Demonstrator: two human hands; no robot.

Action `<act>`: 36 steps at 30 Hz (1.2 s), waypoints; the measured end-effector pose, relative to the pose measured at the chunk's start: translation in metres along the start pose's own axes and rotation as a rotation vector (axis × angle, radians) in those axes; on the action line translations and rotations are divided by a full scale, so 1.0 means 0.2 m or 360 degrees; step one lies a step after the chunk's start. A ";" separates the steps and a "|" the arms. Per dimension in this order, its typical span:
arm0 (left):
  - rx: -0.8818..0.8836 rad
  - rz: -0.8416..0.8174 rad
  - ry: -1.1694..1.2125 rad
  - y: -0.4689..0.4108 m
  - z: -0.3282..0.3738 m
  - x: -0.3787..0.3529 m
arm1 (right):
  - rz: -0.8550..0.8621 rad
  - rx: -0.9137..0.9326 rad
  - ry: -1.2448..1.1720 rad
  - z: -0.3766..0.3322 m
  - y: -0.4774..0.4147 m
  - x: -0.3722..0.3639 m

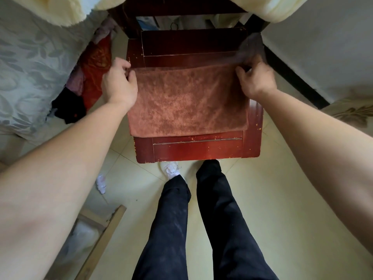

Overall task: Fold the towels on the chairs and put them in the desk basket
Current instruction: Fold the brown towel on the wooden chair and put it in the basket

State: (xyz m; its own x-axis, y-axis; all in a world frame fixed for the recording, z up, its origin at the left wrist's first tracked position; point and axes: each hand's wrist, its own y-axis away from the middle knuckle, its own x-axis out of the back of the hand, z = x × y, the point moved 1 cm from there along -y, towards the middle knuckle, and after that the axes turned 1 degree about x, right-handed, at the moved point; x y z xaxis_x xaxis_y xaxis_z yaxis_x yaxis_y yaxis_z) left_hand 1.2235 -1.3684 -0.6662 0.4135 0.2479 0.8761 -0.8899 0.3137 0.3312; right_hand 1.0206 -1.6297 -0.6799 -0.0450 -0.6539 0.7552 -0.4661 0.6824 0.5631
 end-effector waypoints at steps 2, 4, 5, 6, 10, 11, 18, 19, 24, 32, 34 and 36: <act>-0.0121 0.0181 0.0134 0.00 0.02 0.01 | 0.0048 0.0002 -0.0049 0.02 0.00 -0.02; -0.0167 0.0282 0.0248 -0.01 0.03 0.00 | 0.0099 -0.0005 -0.0087 0.04 0.01 -0.04; -0.0174 0.0296 0.0271 -0.02 0.05 0.00 | 0.0128 -0.0012 -0.0111 0.04 0.01 -0.05; -0.0188 0.0289 0.0252 -0.02 0.06 0.00 | 0.0162 -0.0021 -0.0136 0.04 0.02 -0.06; -0.0490 0.0094 -0.0385 -0.01 0.06 -0.01 | 0.0265 -0.0106 -0.0264 0.06 0.07 -0.09; -0.0653 -0.0024 -0.0501 0.00 0.07 -0.02 | 0.0281 -0.0116 -0.0277 0.07 0.09 -0.10; -0.1078 -0.0553 -0.0947 -0.03 0.09 -0.21 | 0.0416 -0.0189 -0.0203 0.12 0.09 -0.15; -0.1045 -0.0551 -0.0966 -0.03 0.09 -0.23 | 0.0446 -0.0195 -0.0180 0.12 0.09 -0.16; -0.0982 -0.0529 -0.0937 0.15 0.06 -0.30 | 0.0476 -0.0210 -0.0157 0.22 0.13 -0.16; -0.0945 -0.0542 -0.0962 0.50 0.02 -0.41 | 0.0360 -0.0224 0.0011 0.44 0.31 -0.11; -0.1046 -0.0501 -0.1021 0.46 0.04 -0.39 | 0.0371 -0.0325 0.0044 0.47 0.31 -0.12; -0.1103 -0.0435 -0.1072 0.42 0.07 -0.36 | 0.0383 -0.0438 0.0000 0.48 0.31 -0.13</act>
State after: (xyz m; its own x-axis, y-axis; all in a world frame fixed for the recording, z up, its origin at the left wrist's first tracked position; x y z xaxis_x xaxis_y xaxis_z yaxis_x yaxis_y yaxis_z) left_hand 1.1159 -1.3722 -0.6964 0.2007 -0.4157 0.8871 -0.3834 0.7999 0.4616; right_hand 0.9079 -1.6016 -0.6964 -0.1246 -0.4638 0.8771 -0.1867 0.8792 0.4384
